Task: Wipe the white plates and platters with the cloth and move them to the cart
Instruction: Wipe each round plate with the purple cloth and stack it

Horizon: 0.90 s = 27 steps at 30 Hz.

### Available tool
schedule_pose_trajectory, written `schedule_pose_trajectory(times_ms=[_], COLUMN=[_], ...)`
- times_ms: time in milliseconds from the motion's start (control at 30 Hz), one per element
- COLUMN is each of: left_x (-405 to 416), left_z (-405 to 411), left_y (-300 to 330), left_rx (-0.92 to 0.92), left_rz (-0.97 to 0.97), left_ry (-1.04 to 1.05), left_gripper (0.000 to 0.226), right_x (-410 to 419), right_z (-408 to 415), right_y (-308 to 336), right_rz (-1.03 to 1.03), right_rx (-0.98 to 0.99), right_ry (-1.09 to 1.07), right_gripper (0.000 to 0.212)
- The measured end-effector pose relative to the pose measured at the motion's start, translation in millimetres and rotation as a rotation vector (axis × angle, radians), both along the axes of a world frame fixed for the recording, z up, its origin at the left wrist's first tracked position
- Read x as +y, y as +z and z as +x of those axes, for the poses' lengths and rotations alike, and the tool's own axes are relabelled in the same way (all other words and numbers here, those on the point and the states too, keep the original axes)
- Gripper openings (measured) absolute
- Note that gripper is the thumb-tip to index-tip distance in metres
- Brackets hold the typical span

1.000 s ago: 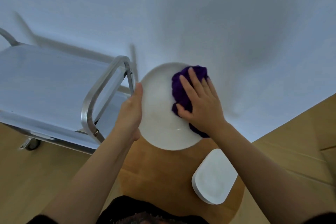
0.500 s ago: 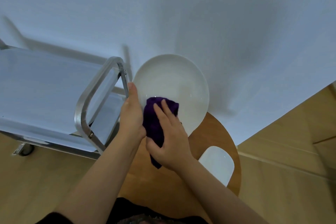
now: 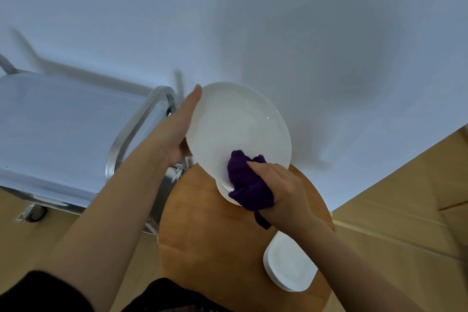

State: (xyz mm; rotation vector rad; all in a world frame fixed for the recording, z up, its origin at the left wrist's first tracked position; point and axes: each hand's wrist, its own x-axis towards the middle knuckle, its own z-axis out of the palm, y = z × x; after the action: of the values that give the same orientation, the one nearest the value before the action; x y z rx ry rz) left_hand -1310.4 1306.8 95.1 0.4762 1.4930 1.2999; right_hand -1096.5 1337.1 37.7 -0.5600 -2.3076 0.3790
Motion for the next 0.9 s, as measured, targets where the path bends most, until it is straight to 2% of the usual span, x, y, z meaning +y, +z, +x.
schedule_pose_trajectory(times_ms=[67,133,233,267,367,400,500,600,667,733,800,833,900], left_x=[0,2,14,17,23,23,21,18,14,13,14,15,17], left_z=[-9,-10,1,6,21,22,17,8,1,1,9,17,32], left_y=[8,7,-18,-29,-57,-62,-71,-67,-56,-46,-36,-31,-25], left_rx=[0.068,0.076,0.136,0.09,-0.351,-0.428,-0.306,-0.123,0.082,0.34,0.613,0.727,0.87], left_rz=[0.021,0.084,0.106,0.082,0.064,0.049,0.001,-0.022,-0.019,0.02,0.033,0.039,0.079], left_ry=[-0.143,-0.14,0.062,0.128,0.253,0.334,0.559,0.588,0.603,0.547,0.443,0.385,0.284], left_gripper=[0.095,0.09,0.081,0.074,0.055,0.049,0.025,0.027,0.035,0.044,0.051,0.054,0.055], right_x=[-2,3,18,20,24,25,29,29,32,33,30,28,26], right_z=[1,3,8,8,9,10,16,22,25,20,5,-6,-26], right_y=[20,34,40,41,29,25,7,-1,-5,7,25,34,46], right_rz=[-0.482,-0.917,-1.335,-1.414,-1.512,-1.525,-1.563,-1.434,-1.236,-1.058,-0.782,-0.614,-0.301], right_rx=[0.059,0.295,0.698,0.743,0.704,0.696,0.726,0.595,0.532,0.602,0.563,0.41,-0.041], right_ry=[-0.093,-0.08,0.165,0.2,0.186,0.196,0.167,-0.197,-0.445,-0.378,-0.144,-0.051,-0.001], right_gripper=[0.032,0.041,0.043,0.042,0.027,0.022,0.027,0.051,0.044,0.037,0.061,0.074,0.088])
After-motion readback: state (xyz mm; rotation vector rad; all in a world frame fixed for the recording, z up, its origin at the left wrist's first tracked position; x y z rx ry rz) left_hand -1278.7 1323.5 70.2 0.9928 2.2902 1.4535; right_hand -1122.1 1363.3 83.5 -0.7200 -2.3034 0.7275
